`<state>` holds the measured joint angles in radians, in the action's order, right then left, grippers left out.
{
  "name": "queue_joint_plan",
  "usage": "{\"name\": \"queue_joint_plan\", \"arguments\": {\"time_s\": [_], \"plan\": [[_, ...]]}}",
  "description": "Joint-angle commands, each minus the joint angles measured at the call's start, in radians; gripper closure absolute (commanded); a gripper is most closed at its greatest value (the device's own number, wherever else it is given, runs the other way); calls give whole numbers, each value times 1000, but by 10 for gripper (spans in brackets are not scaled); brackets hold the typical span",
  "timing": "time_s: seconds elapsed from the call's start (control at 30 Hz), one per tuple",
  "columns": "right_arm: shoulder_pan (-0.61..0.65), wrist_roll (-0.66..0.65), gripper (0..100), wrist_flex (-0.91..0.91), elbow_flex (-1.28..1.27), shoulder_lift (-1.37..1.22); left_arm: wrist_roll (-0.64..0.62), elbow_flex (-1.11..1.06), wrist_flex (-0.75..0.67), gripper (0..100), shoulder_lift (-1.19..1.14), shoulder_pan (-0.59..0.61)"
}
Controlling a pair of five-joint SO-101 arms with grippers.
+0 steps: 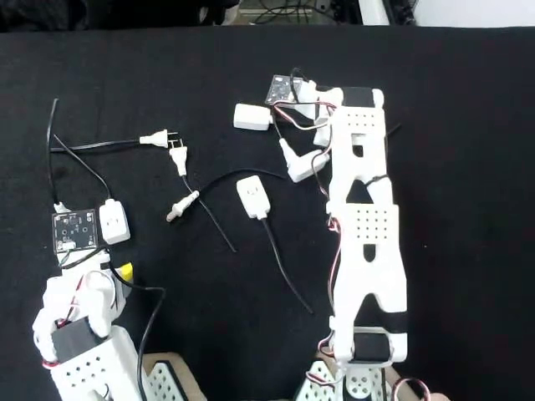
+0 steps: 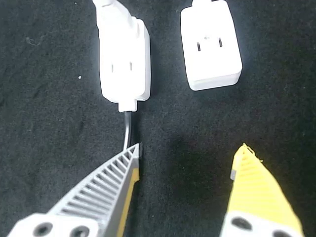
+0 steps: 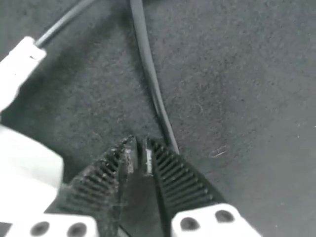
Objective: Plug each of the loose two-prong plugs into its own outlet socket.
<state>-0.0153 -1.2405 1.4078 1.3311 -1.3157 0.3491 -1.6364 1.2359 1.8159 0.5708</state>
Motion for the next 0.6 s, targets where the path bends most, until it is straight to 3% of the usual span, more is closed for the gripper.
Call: {"name": "queue_joint_plan", "arguments": {"time_s": [0.0, 0.13, 0.33, 0.57], "plan": [[-40, -6, 987, 138, 134, -16, 3, 7, -18, 708, 6, 7], [-2, -5, 981, 239, 349, -22, 3, 7, -18, 708, 6, 7], [15, 2, 810, 160, 308, -36, 3, 7, -18, 708, 6, 7], [-6, 11, 796, 12, 226, -94, 3, 7, -18, 708, 6, 7]]}}
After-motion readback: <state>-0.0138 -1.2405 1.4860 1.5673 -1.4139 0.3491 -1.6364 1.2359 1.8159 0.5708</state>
